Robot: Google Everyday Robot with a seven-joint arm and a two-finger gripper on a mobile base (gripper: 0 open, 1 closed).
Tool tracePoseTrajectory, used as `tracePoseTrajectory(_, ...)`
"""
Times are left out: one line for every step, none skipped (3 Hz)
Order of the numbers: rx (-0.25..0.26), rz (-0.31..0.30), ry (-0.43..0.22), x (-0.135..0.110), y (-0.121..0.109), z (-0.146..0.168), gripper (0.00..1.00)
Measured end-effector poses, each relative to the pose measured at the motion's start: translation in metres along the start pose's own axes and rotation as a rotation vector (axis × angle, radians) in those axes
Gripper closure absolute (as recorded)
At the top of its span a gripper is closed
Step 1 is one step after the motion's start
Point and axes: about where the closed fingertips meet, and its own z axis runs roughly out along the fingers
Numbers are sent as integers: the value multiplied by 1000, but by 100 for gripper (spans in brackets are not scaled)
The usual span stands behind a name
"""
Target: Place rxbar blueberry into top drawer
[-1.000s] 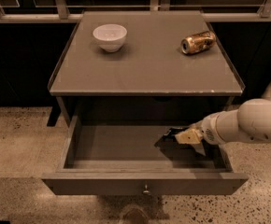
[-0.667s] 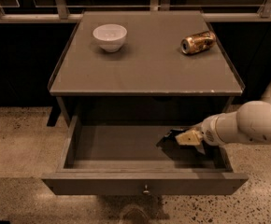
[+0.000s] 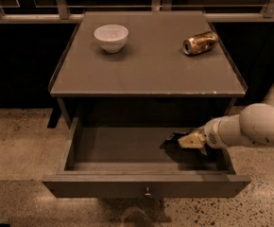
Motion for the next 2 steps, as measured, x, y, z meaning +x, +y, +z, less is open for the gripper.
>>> tracePoseTrajectory(0, 0, 0, 0, 0, 0, 58)
tracePoseTrajectory(0, 0, 0, 0, 0, 0, 34)
